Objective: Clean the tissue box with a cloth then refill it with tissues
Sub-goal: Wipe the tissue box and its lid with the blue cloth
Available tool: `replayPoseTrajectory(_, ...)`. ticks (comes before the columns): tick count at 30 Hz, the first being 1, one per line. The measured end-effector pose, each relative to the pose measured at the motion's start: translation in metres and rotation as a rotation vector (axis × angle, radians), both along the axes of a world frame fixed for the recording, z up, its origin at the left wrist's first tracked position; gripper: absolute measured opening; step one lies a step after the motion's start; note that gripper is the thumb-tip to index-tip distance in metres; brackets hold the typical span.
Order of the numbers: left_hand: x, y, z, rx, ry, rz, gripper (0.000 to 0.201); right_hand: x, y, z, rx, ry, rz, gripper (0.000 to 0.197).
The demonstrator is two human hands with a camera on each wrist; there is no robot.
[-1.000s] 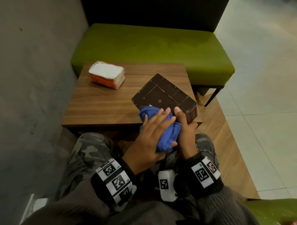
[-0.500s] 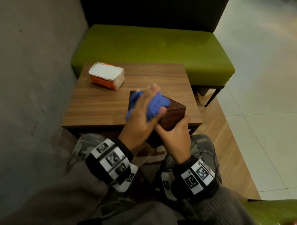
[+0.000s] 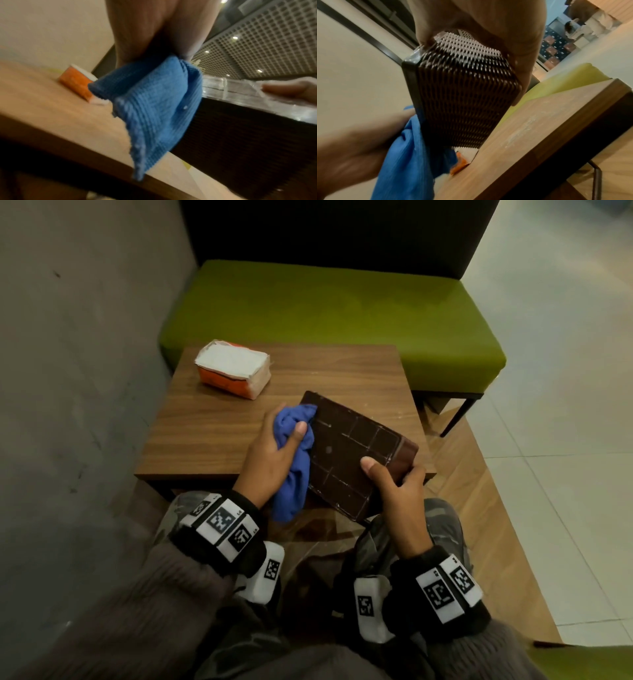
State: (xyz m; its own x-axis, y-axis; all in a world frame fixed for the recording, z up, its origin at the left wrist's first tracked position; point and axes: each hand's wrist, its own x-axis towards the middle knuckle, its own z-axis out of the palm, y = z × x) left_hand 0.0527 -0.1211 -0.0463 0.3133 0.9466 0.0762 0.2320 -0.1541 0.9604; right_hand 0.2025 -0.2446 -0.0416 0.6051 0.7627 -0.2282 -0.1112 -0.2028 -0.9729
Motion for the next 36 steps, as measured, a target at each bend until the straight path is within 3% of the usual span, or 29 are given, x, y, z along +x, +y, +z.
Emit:
replayPoseTrajectory(2,-0.002,-0.008,-0.005,-0.068,-0.012,0.056,0.039,0.005,0.008,-0.005,0.008,0.095,-0.048,0.078)
replayPoseTrajectory(6,-0.008,-0.013,0.002,-0.08,-0.046,0.029,0.036,0.013,0.027,-0.018,-0.092,0.279,-0.08,0.094)
replayPoseTrajectory(10,-0.022,-0.017,0.009,-0.347,-0.272,0.127,0.02,0.024,0.038,-0.025,-0.199,0.369,-0.052,0.038)
replayPoseTrajectory(13,-0.039,-0.015,0.006,-0.667,-0.42,0.212,0.035,0.036,0.051,-0.019,-0.244,0.334,-0.029,0.043)
replayPoseTrajectory(16,-0.055,-0.012,0.001,-0.799,-0.522,0.207,0.044,0.047,0.064,-0.01,-0.233,0.333,-0.034,0.025)
replayPoseTrajectory(18,-0.06,-0.009,-0.004,-0.812,-0.537,0.236,0.053,0.046,0.073,0.008,-0.218,0.336,-0.062,0.026)
replayPoseTrajectory(20,-0.063,-0.005,-0.01,-0.831,-0.547,0.239,0.06,0.062,0.083,-0.01,-0.219,0.287,-0.066,0.033)
replayPoseTrajectory(23,-0.067,0.0,-0.009,-0.84,-0.588,0.221,0.049,0.075,0.093,-0.027,-0.191,0.259,-0.093,0.05)
replayPoseTrajectory(26,-0.071,0.006,-0.009,-0.795,-0.656,0.153,0.054,0.085,0.101,-0.026,-0.211,0.265,-0.065,0.047)
replayPoseTrajectory(30,-0.075,0.013,-0.009,-0.787,-0.698,0.076,0.049,0.101,0.108,-0.028,-0.341,0.144,-0.071,0.038)
replayPoseTrajectory(33,-0.072,0.012,-0.003,-0.764,-0.607,0.025,0.042,0.106,0.11,-0.021,-0.381,0.05,-0.088,0.049)
replayPoseTrajectory(36,-0.072,0.013,-0.007,-0.688,-0.462,0.081,0.031,0.099,0.106,-0.01,-0.351,-0.397,-0.14,0.067)
